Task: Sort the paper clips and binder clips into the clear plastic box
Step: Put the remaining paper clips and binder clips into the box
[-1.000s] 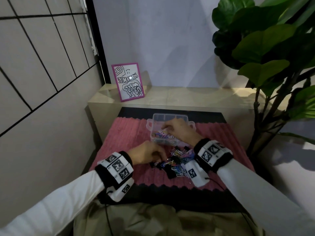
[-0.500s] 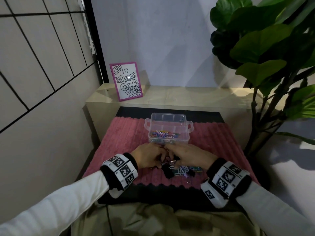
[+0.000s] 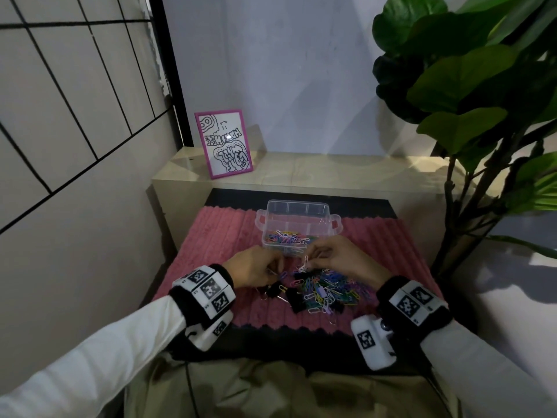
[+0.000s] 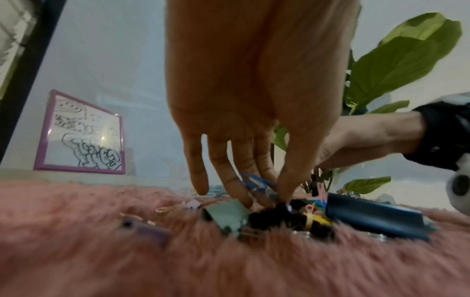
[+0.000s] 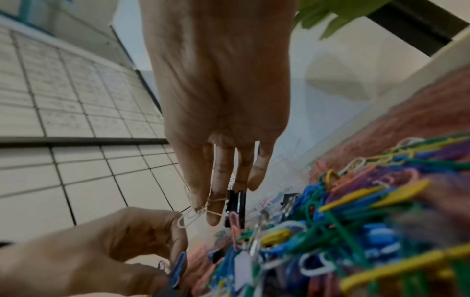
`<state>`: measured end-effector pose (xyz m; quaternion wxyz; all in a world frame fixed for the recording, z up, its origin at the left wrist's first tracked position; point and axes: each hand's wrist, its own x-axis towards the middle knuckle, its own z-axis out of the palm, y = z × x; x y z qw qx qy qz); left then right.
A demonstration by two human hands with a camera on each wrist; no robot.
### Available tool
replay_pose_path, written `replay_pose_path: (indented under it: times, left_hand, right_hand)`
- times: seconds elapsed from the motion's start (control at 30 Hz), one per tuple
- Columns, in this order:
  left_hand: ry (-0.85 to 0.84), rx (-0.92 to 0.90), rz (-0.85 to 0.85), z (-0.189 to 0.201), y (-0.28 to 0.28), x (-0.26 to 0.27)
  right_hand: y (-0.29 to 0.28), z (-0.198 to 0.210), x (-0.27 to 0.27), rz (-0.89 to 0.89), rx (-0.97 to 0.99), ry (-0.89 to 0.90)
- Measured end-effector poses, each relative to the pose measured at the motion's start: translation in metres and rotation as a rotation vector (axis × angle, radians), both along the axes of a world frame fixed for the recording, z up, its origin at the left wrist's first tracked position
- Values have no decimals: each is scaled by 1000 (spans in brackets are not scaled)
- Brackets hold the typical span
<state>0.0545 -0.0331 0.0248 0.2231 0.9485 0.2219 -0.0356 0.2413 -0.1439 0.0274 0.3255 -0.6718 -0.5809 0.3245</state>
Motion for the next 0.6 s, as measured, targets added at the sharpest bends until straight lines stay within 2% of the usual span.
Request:
replay_pose_path:
  times: [0.2,0.37,0.47,0.6]
  left_hand:
    - [-137,-102,55,5,7,-3]
    - [-282,-342,173,13,20,-9]
    - [-364,-328,211,26,33,-4]
    - [-421,-229,271,40,49,17]
  right_hand:
    - [-4,5,-2,-55,15,222]
    - [0,4,-2,-116,-35,506]
    - [0,4,1,-126,-39,560]
    - [-5,5,2,-120,3,538]
